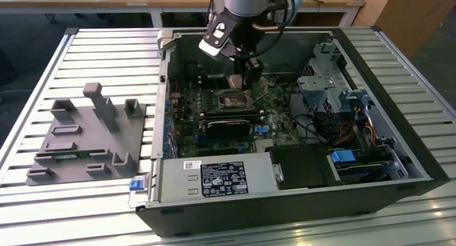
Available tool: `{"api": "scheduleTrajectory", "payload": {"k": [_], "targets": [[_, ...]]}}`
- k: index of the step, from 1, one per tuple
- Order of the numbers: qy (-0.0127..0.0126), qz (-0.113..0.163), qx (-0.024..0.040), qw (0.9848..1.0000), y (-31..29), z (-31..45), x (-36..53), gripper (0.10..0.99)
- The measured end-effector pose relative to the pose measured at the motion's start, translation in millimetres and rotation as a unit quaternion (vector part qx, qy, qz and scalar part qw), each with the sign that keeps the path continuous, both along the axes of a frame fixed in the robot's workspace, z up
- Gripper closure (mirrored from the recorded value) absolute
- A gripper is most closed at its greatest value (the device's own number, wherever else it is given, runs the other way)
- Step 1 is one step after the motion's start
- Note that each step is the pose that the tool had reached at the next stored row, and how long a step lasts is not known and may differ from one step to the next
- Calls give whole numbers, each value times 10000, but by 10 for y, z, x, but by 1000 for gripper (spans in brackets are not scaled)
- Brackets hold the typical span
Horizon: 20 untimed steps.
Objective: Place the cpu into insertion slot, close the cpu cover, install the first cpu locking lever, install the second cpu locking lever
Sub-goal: 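Place the cpu into insertion slot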
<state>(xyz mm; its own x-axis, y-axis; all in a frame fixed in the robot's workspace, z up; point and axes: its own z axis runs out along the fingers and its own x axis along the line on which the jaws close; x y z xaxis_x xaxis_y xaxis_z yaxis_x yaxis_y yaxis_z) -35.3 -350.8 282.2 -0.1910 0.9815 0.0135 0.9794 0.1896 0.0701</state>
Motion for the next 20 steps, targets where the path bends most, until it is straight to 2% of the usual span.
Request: {"api": "scheduleTrajectory", "payload": {"k": [14, 20], "targets": [[1, -33, 0, 10000, 14, -130, 0, 549], [1, -35, -20, 10000, 14, -140, 0, 549]]}}
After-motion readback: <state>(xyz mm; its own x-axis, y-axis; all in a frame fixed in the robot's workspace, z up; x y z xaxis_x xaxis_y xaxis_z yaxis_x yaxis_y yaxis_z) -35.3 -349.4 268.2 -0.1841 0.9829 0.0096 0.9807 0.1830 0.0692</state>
